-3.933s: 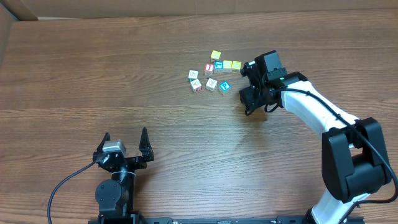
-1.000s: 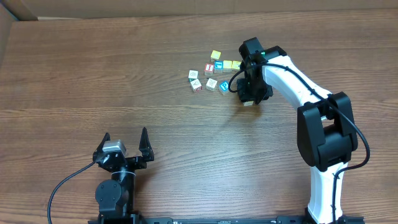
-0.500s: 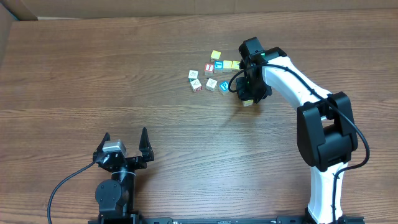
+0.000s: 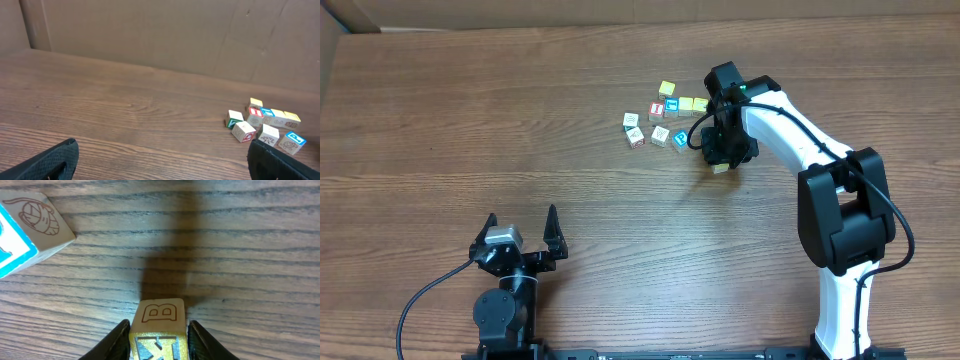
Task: Flip 5 blocks
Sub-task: 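Lift the yellow block and rotate it with the right gripper, then lower the rotated yellow block to the table and release it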
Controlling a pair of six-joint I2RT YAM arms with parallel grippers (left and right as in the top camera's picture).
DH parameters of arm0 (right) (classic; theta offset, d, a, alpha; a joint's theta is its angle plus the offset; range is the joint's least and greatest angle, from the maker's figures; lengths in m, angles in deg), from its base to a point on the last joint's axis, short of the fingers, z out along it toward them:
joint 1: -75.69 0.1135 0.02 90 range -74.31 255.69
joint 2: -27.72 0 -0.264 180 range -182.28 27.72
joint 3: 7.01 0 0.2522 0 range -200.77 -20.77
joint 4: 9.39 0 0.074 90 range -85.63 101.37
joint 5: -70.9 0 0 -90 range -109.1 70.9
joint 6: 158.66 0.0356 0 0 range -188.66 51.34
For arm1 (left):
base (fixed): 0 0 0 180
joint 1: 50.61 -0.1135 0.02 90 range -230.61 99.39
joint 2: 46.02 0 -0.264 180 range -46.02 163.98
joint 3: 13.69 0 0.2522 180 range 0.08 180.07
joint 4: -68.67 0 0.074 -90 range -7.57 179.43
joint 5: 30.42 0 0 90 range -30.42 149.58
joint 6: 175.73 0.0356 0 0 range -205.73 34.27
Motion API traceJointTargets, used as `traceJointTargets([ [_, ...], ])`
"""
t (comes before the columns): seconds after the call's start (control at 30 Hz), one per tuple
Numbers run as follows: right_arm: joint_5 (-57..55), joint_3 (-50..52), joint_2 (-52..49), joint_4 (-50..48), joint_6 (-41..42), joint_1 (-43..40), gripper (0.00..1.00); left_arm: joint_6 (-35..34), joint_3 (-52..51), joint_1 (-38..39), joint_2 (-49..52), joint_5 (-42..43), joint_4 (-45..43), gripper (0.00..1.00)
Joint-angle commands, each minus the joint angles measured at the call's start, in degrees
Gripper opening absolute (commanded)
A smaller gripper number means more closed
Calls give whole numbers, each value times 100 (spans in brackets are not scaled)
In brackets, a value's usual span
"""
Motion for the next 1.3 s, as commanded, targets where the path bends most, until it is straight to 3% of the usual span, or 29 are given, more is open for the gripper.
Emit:
traceJointTargets([
  [0.0,48,24,85,24,46,0,34,105,-20,35,-61,63,-11,100],
  [0.37,345,24,264,341,111,223,31,105,-20,37,-61,63,-11,100],
  [0.8,348,136,870,1224,1381,789,28,105,-20,35,-61,63,-11,100],
  [1.27,345,876,868,448,1808,1233,29,105,-20,35,-61,63,-11,100],
])
